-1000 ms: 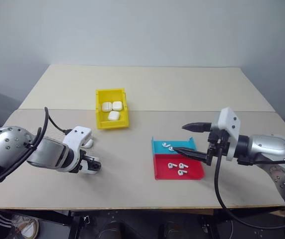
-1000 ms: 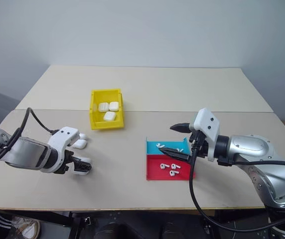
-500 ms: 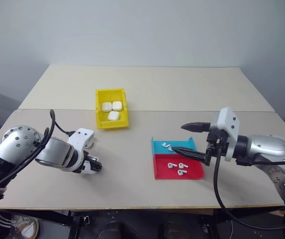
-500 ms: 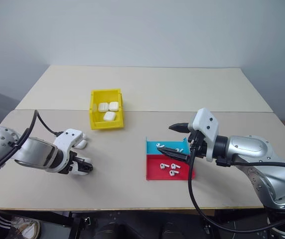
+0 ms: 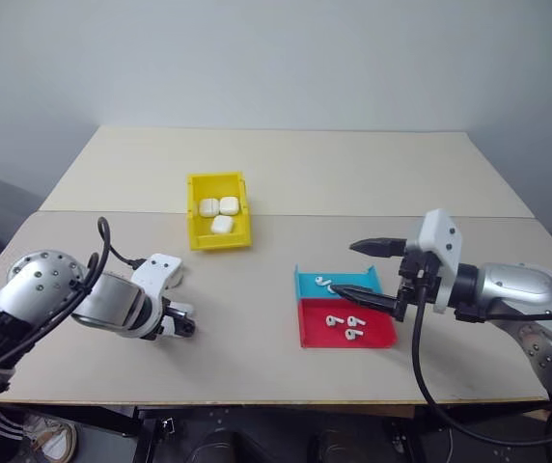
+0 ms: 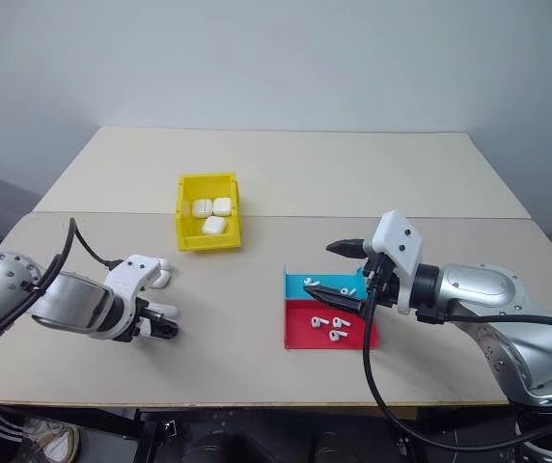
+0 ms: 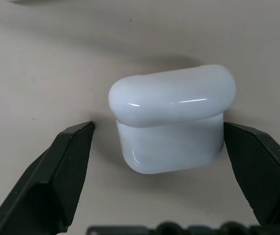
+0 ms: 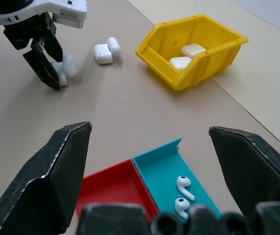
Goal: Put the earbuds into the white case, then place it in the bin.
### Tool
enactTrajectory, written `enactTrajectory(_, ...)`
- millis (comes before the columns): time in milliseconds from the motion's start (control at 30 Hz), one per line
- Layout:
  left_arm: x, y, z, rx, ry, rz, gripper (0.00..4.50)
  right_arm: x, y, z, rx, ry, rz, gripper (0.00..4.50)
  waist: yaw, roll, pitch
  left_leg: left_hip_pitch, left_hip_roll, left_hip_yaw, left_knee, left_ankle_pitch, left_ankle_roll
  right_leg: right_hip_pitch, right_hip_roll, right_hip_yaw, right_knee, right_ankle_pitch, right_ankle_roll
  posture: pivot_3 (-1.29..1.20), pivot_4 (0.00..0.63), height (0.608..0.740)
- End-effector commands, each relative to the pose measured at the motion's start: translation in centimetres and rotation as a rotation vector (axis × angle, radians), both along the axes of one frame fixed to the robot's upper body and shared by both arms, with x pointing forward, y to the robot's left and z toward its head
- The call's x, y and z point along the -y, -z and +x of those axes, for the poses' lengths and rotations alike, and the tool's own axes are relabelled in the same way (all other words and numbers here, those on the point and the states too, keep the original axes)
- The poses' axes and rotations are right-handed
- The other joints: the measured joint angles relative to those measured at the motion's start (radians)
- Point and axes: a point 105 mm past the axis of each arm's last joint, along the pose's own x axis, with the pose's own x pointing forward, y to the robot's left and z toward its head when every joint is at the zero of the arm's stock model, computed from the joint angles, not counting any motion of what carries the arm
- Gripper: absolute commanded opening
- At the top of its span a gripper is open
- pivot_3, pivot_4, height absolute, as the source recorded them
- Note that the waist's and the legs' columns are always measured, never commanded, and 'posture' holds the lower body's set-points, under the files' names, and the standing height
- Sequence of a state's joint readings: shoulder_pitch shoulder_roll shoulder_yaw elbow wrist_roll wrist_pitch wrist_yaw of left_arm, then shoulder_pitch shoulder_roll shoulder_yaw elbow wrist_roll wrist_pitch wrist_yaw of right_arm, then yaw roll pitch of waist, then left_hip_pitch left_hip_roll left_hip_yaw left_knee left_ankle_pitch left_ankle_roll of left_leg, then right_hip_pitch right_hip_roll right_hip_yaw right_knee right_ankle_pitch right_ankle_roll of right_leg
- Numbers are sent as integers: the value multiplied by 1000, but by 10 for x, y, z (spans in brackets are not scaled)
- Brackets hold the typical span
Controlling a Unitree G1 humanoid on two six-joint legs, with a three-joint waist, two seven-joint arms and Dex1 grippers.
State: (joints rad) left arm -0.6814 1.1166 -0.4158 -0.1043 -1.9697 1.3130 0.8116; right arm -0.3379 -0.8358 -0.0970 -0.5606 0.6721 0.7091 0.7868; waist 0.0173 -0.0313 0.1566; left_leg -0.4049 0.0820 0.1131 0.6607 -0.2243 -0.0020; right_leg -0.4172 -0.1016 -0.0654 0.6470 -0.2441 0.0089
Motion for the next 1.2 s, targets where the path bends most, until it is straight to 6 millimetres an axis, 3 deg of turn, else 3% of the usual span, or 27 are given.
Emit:
enactTrajectory(33,1,2,2,21,-34,-8,4500,-3,-7,-5,38,-18,8,4461,3,1,0,0,0,0,0,0,0,0,0,0,0,0,0,0,150,740)
enactTrajectory(200,10,4,1,49,-34,-26,4500,-2,-6,-7,37,-15,9,4461,11,1,-1,1,-1,0,0,0,0,2,-1,0,0,0,0,0,150,740)
enactTrajectory(300,12,3,1,69,-43,-28,3939,-2,-6,-7,36,-14,10,4500,15,1,-1,1,-1,0,0,0,0,2,-1,-1,0,0,0,0,150,740)
enactTrajectory(433,8,1,0,75,-45,-18,2823,-2,-6,-6,35,-12,14,4500,20,1,-1,0,-1,0,0,0,0,2,-1,-1,-1,0,0,0,150,740)
enactTrajectory(667,5,-9,-5,100,-7,-33,2820,-4,-6,-5,33,-13,22,4500,16,1,0,-2,-1,0,0,0,0,-1,-1,-1,-1,0,0,0,150,740)
enactTrajectory(867,-3,-63,-5,325,-12,-73,2820,-3,-6,-5,32,-11,25,4500,11,-1,1,-3,-1,0,0,0,0,-3,-1,-1,-1,0,0,0,150,740)
enactTrajectory(1000,0,-103,10,700,21,-180,2820,-3,-7,-4,40,-12,28,4500,11,0,0,-2,-1,1,-1,0,0,-2,-2,0,-1,0,0,0,150,740)
enactTrajectory(1200,23,-130,17,923,289,-610,2820,-6,-13,-1,75,-19,25,4500,12,0,0,-3,-1,3,0,0,0,-3,-1,-3,-1,0,0,0,150,740)
